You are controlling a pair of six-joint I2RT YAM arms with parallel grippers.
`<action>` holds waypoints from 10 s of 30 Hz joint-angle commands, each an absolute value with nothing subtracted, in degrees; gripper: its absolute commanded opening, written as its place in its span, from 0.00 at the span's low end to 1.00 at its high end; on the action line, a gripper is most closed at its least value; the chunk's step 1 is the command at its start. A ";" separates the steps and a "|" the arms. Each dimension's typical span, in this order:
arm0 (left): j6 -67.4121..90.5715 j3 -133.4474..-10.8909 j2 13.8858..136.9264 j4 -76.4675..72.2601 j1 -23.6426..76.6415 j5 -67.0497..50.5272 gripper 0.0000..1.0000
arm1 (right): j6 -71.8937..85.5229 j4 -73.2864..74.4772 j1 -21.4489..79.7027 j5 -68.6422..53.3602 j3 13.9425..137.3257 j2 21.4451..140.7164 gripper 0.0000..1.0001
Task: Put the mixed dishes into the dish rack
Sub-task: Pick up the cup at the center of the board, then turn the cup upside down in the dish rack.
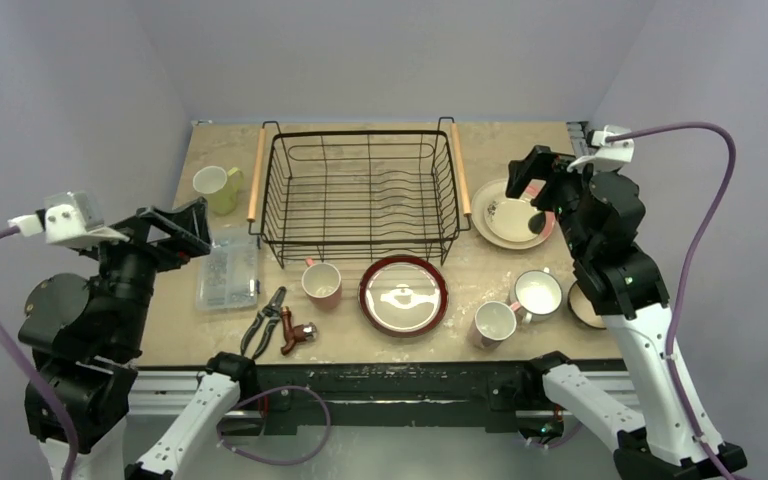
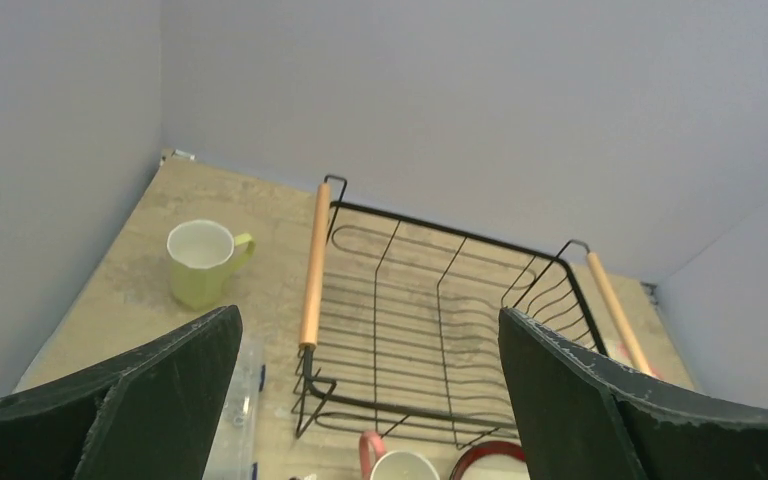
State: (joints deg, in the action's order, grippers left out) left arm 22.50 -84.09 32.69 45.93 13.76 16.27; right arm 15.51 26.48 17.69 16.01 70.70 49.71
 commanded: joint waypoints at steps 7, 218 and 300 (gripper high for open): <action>23.36 -74.80 34.79 53.02 13.36 4.39 0.99 | 18.36 26.45 17.75 5.03 69.84 48.01 0.99; 51.25 -40.28 26.83 -9.14 51.99 -3.23 0.22 | 60.28 -42.28 53.88 -14.44 41.15 56.16 0.00; 33.40 -72.64 13.78 55.47 51.95 21.31 1.00 | -32.89 2.09 43.56 -14.57 140.93 149.60 0.38</action>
